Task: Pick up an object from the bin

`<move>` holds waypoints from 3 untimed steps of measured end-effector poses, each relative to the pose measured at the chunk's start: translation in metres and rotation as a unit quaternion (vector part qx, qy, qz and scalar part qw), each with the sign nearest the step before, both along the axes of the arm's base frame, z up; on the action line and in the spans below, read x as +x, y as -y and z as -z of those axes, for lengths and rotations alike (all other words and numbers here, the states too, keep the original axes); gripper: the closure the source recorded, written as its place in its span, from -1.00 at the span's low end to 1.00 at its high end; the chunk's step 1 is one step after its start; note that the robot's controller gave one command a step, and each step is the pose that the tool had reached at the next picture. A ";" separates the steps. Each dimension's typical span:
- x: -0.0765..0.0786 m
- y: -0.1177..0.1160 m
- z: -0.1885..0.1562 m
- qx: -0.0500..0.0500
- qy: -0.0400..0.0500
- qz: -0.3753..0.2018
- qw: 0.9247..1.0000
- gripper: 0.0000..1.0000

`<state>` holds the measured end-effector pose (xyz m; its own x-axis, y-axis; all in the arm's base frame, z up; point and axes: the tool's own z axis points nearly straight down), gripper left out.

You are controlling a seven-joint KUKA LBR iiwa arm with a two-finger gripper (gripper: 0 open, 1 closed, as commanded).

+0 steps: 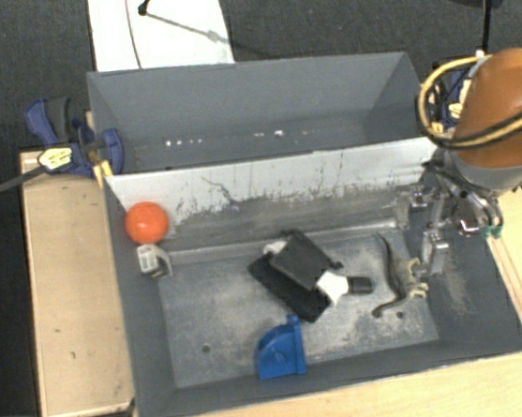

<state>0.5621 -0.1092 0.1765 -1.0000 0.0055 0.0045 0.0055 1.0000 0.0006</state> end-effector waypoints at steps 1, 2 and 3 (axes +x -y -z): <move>0.002 -0.001 -0.005 -0.001 0.004 -0.003 1.000 1.00; 0.002 -0.001 -0.005 -0.001 0.004 -0.004 1.000 -1.00; 0.002 -0.001 -0.005 -0.001 0.004 -0.005 1.000 -1.00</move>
Offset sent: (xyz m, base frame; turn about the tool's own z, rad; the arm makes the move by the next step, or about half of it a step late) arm 0.0000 0.0000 0.0000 0.0000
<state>0.5640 -0.1085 0.1813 -1.0000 -0.0038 -0.0038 -0.0038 1.0000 -0.0006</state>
